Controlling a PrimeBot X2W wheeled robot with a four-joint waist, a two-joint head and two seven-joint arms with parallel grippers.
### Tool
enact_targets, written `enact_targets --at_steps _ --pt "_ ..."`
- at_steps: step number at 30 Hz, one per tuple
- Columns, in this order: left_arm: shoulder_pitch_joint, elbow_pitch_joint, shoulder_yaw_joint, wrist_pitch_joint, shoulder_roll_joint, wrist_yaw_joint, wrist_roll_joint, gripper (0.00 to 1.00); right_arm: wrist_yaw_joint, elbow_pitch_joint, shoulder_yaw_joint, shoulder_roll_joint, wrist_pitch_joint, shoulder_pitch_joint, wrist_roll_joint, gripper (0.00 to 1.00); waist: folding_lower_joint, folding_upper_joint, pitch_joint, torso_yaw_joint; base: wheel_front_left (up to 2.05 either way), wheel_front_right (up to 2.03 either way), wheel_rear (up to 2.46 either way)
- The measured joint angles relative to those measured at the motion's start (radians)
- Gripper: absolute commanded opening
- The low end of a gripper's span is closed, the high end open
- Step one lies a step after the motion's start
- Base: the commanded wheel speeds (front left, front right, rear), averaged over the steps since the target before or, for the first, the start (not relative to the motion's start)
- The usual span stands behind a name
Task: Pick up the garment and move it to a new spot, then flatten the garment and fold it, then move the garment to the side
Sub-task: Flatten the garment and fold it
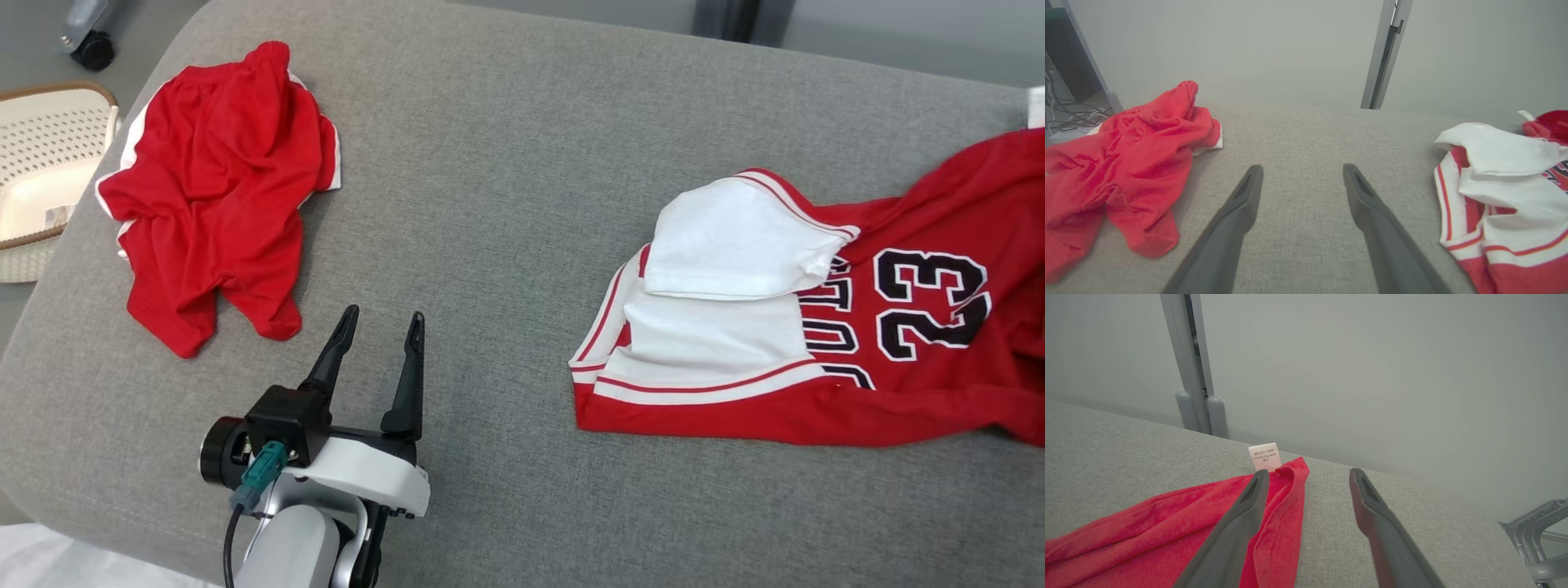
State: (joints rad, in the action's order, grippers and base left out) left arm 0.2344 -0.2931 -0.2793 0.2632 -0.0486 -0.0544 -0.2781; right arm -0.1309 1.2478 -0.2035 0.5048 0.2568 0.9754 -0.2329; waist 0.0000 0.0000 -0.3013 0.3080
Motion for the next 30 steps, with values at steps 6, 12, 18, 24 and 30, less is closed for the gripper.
enact_targets --at_steps 6,12,18,24,30 --pt "0.000 0.000 0.015 0.000 0.000 0.001 0.006 1.00 0.000 -0.072 -0.012 -0.044 0.002 -0.007 0.007 1.00 0.0000 0.0000 0.036 -0.048 0.00 0.00 0.00" --pt "-0.006 0.004 0.037 0.000 0.000 0.002 0.017 1.00 0.000 -0.315 0.004 -0.086 0.003 -0.117 -0.022 1.00 0.0000 0.0000 0.081 -0.098 0.00 0.00 0.00" --pt "-0.022 0.021 0.071 0.000 0.000 0.004 0.024 1.00 0.000 -0.631 0.024 -0.136 0.003 -0.333 -0.063 1.00 0.0000 0.0000 0.136 -0.170 0.00 0.00 0.00" --pt "-0.032 0.043 0.096 0.000 0.000 0.001 0.022 1.00 0.000 -0.871 0.058 -0.206 0.003 -0.563 -0.040 1.00 0.0000 0.0000 0.180 -0.236 0.00 0.00 0.00" --pt "-0.067 0.039 0.100 0.000 0.000 0.001 0.015 1.00 0.000 -0.985 0.089 -0.300 0.003 -0.744 0.022 1.00 0.0000 0.0000 0.210 -0.287 0.00 0.00 0.00"
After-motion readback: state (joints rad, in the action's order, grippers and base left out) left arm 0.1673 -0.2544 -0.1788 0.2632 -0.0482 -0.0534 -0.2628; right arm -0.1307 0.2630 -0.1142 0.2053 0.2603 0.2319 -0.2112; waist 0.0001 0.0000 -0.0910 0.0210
